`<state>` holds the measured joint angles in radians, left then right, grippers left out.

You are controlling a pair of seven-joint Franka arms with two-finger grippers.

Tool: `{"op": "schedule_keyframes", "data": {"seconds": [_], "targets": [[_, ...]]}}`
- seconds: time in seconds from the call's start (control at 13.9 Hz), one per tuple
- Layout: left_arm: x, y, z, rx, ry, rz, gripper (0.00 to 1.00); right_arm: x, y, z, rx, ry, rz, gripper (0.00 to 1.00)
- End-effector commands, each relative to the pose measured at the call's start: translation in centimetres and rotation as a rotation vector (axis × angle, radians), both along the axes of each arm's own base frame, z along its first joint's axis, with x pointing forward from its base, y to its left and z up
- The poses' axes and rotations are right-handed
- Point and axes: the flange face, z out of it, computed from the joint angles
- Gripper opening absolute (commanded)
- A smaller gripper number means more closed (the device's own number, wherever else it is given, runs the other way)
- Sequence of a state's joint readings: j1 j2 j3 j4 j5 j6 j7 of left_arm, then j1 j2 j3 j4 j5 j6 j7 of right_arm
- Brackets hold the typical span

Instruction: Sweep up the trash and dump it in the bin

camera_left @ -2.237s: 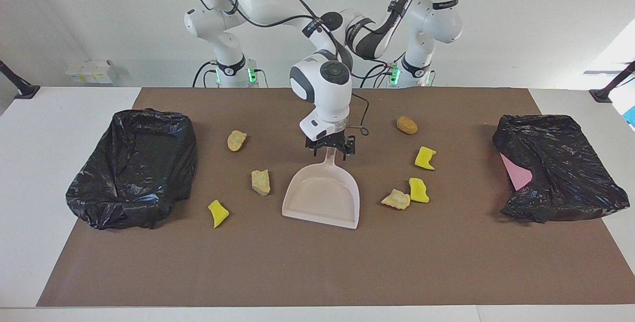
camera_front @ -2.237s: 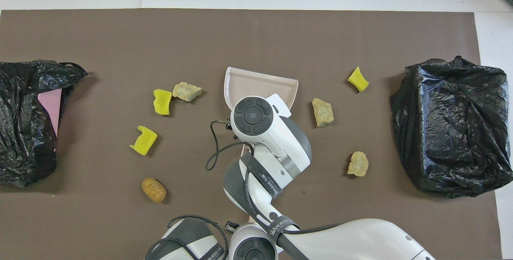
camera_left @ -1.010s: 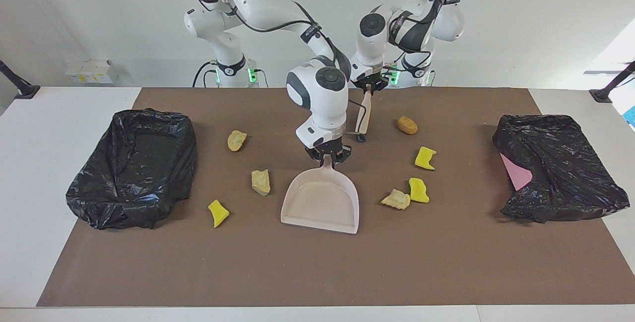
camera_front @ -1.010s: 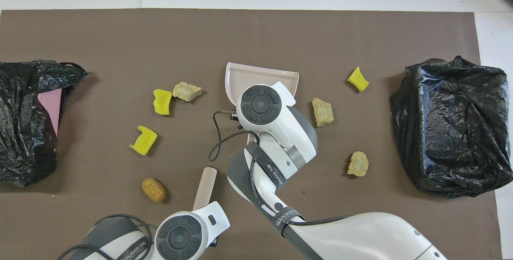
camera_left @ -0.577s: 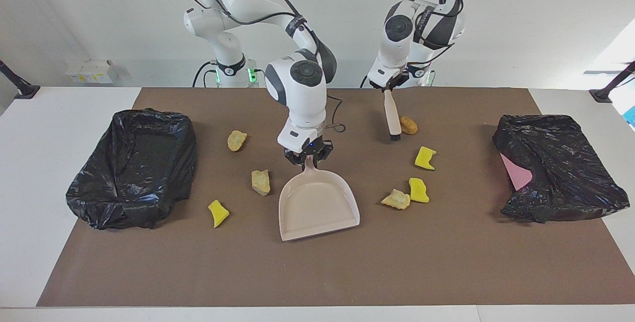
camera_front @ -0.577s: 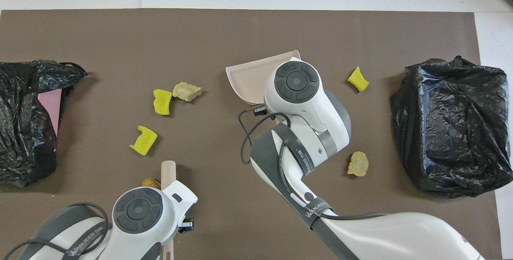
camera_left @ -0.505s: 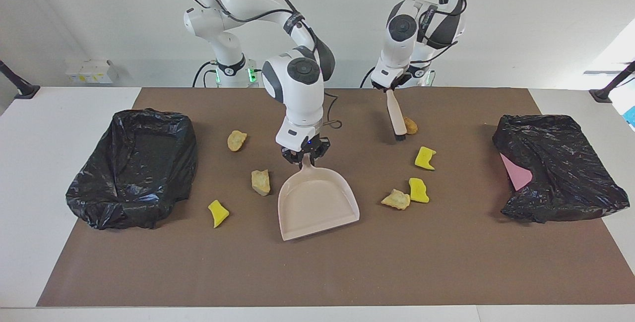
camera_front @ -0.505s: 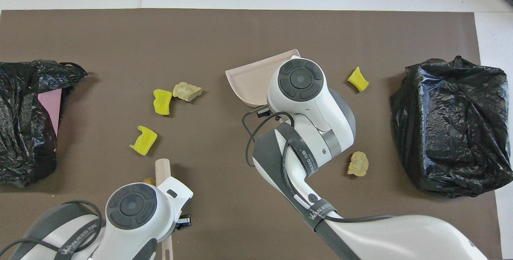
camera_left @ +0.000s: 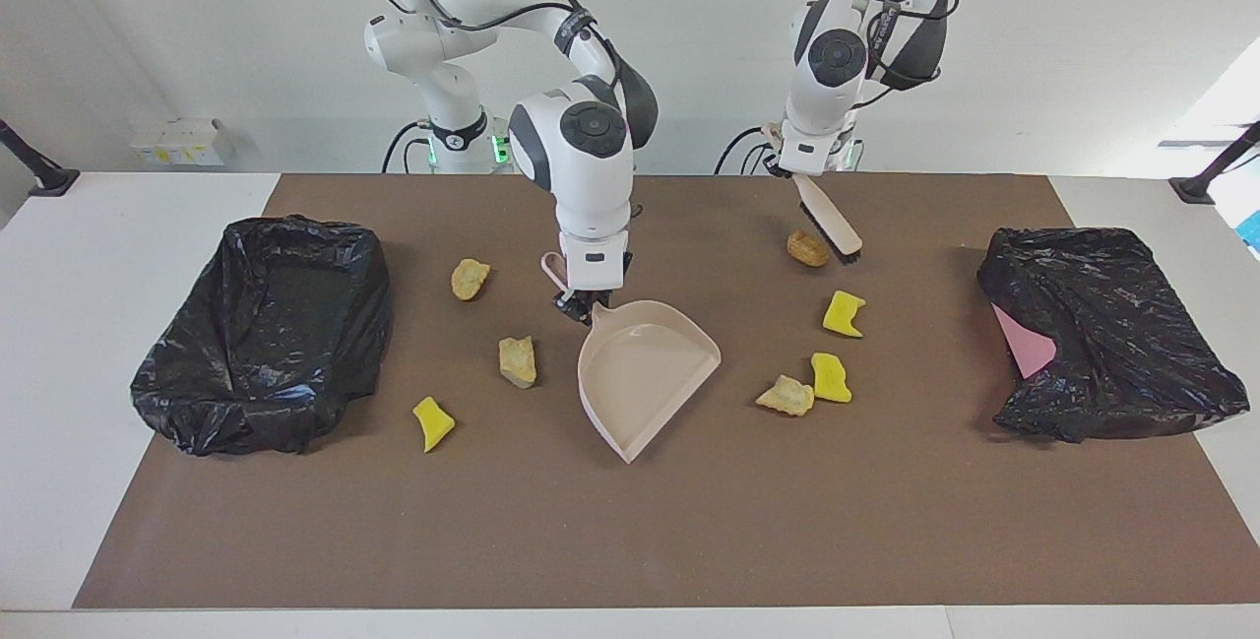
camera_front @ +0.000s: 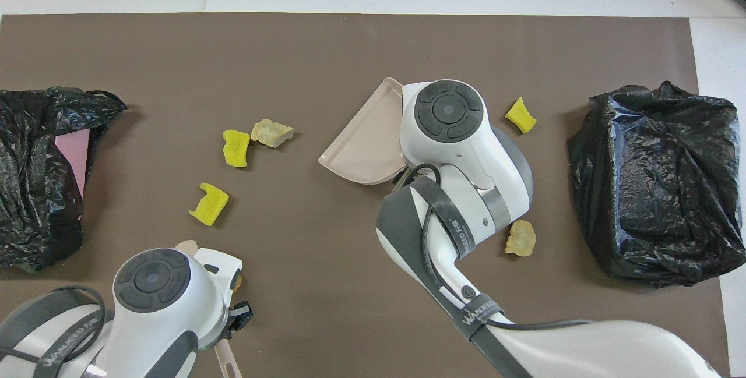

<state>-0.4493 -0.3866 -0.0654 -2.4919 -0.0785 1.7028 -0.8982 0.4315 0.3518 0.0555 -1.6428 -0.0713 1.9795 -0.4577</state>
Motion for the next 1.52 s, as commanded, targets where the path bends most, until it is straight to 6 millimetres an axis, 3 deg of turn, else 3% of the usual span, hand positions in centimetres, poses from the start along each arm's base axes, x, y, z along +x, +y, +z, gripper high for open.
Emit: {"op": "schedule_keyframes", "data": {"seconds": [0.0, 0.22, 0.43, 0.72, 1.08, 1.3, 1.44], "targets": [[-0.8, 1.0, -3.0, -0.002, -0.043, 0.036, 0.00, 0.4, -2.2, -0.2, -0.012, 0.026, 0.278, 0.00], [1.1, 0.3, -5.3, -0.070, -0.100, 0.077, 0.00, 1.2, -4.5, -0.8, -0.015, 0.048, 0.520, 0.00], [5.3, -0.3, -5.2, -0.167, -0.194, 0.151, 0.00, 1.6, -5.2, -1.0, -0.025, 0.050, 0.684, 0.00], [11.4, -3.2, -5.1, -0.276, -0.217, 0.102, 0.00, 0.9, -4.6, -2.0, -0.065, 0.063, 0.744, 0.00], [14.5, -4.7, -2.8, -0.314, -0.192, -0.009, 0.00, 0.5, -4.6, -2.4, -0.061, 0.054, 0.705, 0.00], [15.8, -2.4, -0.7, -0.311, -0.199, -0.033, 0.00, -0.2, -4.4, -2.9, -0.059, 0.054, 0.616, 0.00], [16.9, -0.3, -0.3, -0.294, -0.195, -0.080, 0.00, -1.3, -4.3, -3.3, -0.060, 0.071, 0.562, 0.00]]}}
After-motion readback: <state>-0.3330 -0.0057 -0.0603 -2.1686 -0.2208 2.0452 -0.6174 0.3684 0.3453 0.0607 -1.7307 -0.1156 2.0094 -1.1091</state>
